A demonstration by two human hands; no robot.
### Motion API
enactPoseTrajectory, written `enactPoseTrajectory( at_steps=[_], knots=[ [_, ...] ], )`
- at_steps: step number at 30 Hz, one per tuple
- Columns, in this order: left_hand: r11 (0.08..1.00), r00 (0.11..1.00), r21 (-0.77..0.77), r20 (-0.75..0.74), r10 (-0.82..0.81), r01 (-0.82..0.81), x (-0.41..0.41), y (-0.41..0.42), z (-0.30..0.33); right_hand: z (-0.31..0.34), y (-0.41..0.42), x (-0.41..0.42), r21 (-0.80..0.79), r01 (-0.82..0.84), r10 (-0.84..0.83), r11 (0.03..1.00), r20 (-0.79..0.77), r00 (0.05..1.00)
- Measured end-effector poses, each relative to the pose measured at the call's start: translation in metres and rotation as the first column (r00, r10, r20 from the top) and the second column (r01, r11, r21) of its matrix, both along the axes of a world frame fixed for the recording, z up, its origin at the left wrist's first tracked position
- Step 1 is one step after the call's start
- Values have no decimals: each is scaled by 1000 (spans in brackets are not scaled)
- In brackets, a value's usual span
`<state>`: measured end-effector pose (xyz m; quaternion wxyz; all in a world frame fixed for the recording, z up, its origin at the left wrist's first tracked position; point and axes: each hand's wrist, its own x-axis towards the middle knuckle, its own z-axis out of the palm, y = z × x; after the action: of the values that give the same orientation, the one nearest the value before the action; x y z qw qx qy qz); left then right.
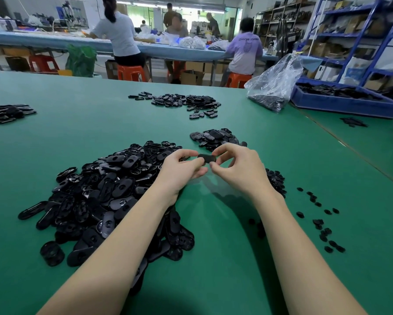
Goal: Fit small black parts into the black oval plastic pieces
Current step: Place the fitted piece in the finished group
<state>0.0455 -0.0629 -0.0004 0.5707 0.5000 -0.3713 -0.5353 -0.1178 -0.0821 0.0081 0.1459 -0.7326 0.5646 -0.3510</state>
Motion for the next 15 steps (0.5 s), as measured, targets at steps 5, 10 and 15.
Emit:
enactPoseTrajectory(
  at_steps=[5, 10, 15],
  knots=[
    [998, 980, -11, 192, -53, 56, -5, 2, 0, 0, -27, -3, 7, 285, -285, 958, -42, 958],
    [991, 941, -12, 313, -124, 135, -11, 6, 0, 8, -69, 2, 35, 387, -382, 922, -102, 919],
    [979, 887, 20, 421, -191, 201, -13, 5, -4, 7, -93, 5, 109, 419, -394, 902, -193, 899]
  ],
)
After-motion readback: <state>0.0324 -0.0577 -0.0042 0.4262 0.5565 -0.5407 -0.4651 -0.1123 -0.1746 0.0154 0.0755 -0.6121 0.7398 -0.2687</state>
